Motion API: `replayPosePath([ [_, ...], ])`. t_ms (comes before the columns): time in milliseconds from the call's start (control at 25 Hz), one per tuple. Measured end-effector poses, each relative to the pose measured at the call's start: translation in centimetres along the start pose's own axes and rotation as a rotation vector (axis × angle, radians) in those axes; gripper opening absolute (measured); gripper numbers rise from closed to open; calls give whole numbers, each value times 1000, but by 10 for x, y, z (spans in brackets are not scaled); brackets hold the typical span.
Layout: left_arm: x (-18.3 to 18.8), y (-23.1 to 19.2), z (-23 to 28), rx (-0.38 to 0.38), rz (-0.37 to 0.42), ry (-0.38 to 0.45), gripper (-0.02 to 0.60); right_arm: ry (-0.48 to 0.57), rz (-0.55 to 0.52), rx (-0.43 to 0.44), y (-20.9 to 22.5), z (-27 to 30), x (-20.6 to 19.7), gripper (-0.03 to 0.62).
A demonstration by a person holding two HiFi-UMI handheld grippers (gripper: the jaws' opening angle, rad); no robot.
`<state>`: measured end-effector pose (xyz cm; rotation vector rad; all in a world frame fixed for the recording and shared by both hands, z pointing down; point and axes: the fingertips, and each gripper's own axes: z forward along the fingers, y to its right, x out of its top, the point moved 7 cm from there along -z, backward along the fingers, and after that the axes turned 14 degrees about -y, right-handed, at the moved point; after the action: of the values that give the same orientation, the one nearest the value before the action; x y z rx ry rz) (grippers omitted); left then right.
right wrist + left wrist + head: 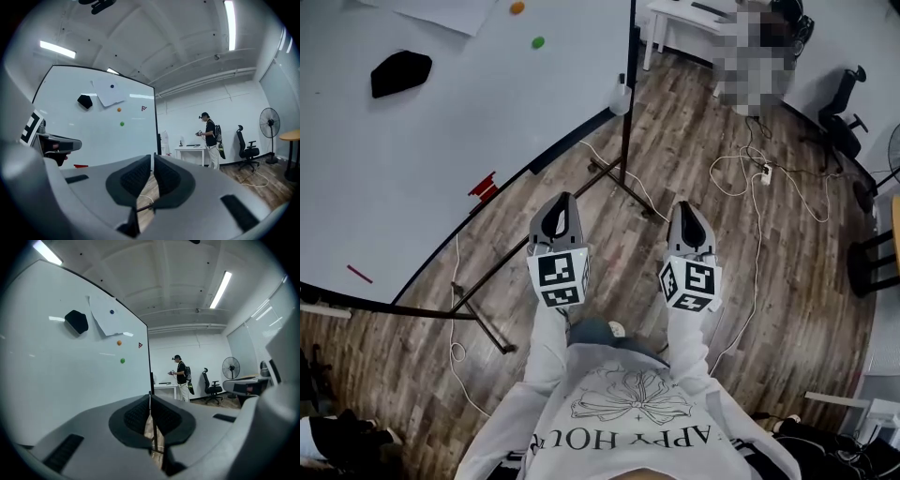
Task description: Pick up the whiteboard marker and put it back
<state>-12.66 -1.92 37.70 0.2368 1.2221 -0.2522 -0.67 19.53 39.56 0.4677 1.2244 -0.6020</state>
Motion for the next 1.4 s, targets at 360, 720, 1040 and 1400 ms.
replayPosePath([
  [360,8,12,77,14,-4,-40,9,-32,20,22,39,72,1,5],
  [720,39,14,212,10,-4,-41,9,-41,2,39,86,197,26,5],
  [1040,90,-3,320,18,-6,-28,9,-34,-20,92,107,314,76,6],
  [1400,96,-27,385,71,-28,-72,9,-92,-39,205,95,418,85,35],
])
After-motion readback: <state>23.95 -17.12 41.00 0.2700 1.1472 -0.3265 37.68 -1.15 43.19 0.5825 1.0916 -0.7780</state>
